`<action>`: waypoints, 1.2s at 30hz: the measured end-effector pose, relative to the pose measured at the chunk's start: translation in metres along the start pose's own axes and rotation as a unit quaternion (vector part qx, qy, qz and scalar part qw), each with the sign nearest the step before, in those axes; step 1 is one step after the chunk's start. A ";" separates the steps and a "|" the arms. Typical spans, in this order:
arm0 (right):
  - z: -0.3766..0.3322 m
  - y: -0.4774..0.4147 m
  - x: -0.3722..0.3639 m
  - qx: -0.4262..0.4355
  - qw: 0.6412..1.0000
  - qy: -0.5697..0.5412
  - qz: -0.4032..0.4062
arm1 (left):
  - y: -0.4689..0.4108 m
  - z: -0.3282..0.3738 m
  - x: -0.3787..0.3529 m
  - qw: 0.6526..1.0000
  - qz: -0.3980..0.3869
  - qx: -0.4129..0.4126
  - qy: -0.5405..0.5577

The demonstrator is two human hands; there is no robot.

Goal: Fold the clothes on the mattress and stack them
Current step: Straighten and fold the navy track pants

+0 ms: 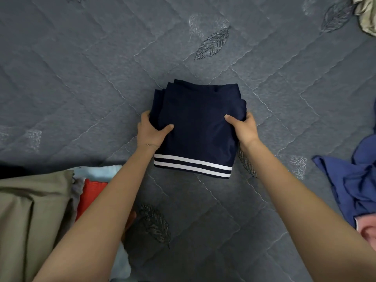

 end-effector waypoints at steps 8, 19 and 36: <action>0.037 0.037 0.048 -0.183 0.967 0.067 -0.166 | -0.004 0.036 -0.021 0.991 -0.125 -0.048 -0.024; 0.047 0.029 0.103 0.029 0.984 0.176 0.015 | 0.047 0.078 -0.038 0.877 0.036 -0.349 -0.329; 0.025 0.034 0.022 -0.003 0.956 0.201 -0.212 | 0.153 -0.063 -0.036 0.941 0.056 0.248 0.222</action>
Point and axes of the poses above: each hand's wrist, its own y-axis away from the middle knuckle, its own x-axis out of the back of the hand, z = x × y, the point moved 7 cm from there along -y, towards the middle knuckle, and after that the axes turned 13 degrees about z, right-handed, at the moved point
